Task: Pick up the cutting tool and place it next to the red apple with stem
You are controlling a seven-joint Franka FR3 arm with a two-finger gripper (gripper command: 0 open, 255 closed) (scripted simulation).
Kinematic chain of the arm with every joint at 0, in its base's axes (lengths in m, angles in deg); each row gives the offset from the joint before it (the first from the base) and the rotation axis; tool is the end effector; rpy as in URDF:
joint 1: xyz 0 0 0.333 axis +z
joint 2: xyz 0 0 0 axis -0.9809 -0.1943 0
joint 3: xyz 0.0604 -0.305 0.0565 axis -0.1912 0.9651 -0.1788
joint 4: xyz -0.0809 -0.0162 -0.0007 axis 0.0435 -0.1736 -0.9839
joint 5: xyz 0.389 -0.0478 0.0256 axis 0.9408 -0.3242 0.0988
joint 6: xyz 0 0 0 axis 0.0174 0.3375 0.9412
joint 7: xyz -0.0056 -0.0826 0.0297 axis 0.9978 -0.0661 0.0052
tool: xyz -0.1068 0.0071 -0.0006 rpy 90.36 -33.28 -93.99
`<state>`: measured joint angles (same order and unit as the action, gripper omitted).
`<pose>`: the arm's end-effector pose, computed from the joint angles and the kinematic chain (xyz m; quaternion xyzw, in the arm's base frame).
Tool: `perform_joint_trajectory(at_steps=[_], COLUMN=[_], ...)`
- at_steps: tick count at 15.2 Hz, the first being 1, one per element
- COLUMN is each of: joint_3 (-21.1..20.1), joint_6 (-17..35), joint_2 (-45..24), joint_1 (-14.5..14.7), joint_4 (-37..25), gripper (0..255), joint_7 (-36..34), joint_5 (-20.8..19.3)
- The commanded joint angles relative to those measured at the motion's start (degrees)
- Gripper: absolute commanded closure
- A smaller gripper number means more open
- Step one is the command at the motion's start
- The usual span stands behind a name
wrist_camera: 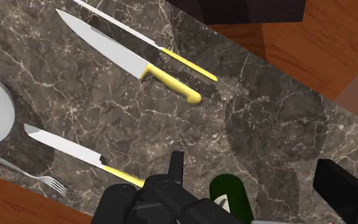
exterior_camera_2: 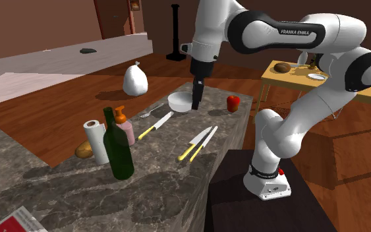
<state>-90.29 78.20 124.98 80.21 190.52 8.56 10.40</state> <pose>0.3130 0.0139 0.6304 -0.9970 0.0257 -0.0732 0.0001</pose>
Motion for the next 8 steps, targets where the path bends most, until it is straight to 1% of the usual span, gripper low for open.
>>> perform_joint_trajectory(at_steps=[1, 5, 8], joint_3=[0.0, 5.9, 10.5], joint_6=[0.0, 3.6, 6.5], joint_2=[0.0, -1.0, -3.0], joint_1=[0.0, 0.8, 1.4], joint_4=[0.0, 3.5, 5.1], gripper=[0, 0, 0], joint_7=[0.0, 10.8, 18.9], joint_5=[0.0, -3.1, -5.4])
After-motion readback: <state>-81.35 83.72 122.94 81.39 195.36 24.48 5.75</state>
